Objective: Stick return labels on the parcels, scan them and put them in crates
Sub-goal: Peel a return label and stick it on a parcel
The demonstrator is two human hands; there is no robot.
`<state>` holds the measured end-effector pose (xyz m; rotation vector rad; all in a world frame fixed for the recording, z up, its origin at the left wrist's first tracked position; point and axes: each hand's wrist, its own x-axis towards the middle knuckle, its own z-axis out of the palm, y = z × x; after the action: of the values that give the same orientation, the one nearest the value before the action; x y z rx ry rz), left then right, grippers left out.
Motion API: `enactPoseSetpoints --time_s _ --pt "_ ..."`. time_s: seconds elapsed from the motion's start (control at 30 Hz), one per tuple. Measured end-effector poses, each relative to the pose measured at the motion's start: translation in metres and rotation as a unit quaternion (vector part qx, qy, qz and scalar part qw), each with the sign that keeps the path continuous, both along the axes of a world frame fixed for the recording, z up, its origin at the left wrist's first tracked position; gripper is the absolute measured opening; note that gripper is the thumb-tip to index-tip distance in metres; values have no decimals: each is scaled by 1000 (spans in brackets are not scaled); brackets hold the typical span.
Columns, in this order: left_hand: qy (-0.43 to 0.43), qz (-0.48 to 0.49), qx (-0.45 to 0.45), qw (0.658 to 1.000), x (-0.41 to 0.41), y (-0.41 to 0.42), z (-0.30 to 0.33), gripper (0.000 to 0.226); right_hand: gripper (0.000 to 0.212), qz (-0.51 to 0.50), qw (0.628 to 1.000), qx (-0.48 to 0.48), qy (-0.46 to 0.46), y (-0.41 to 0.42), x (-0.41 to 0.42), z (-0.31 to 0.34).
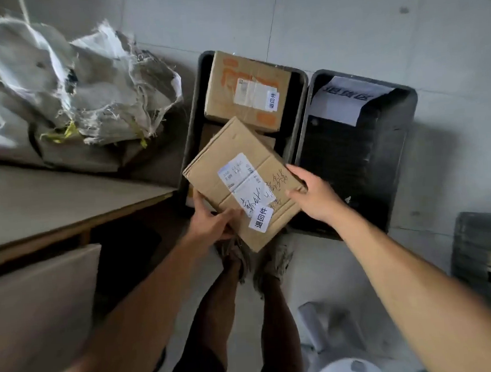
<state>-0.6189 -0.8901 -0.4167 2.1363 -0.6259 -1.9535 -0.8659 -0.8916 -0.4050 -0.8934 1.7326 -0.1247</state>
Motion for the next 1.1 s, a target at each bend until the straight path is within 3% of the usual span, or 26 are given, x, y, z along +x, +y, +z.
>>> enactPoseSetpoints --time_s 0.1,0.23,0.33,0.4,0.47,0.57,0.67,0.77,0.9,1.03,1.1 --pt "-14 56 11 998 -18 -17 -76 90 55 55 995 -54 56 -48 -7 -77" --pt "-30 125 55 990 -39 -14 -144 69 51 -12 992 -60 112 -60 -7 -148" --pt "-5 152 67 986 -42 -16 -155 76 69 -138 986 -23 86 -54 -3 -177" --pt "-40 154 42 986 -32 -26 -159 89 75 -184 979 38 75 -51 5 -188" --pt "-80 166 6 983 -16 -42 -160 102 71 -202 974 89 52 -46 17 -191" --pt "-102 160 -14 982 6 -66 -160 107 71 -241 966 91 -3 -40 26 -209" --pt "-112 157 -2 981 15 -82 -164 111 89 -277 956 84 -40 -44 29 -216" --pt "-115 145 9 983 19 -91 -168 116 107 -218 972 76 -30 -49 35 -209" --pt "-89 113 15 990 25 -95 -170 88 94 -182 981 67 -19 -47 27 -223" --pt "-88 78 -5 993 24 -86 -168 71 44 -186 982 41 -6 -52 30 -201" --pt "-82 69 -10 994 23 -81 -167 68 35 -191 981 31 7 -49 27 -201"
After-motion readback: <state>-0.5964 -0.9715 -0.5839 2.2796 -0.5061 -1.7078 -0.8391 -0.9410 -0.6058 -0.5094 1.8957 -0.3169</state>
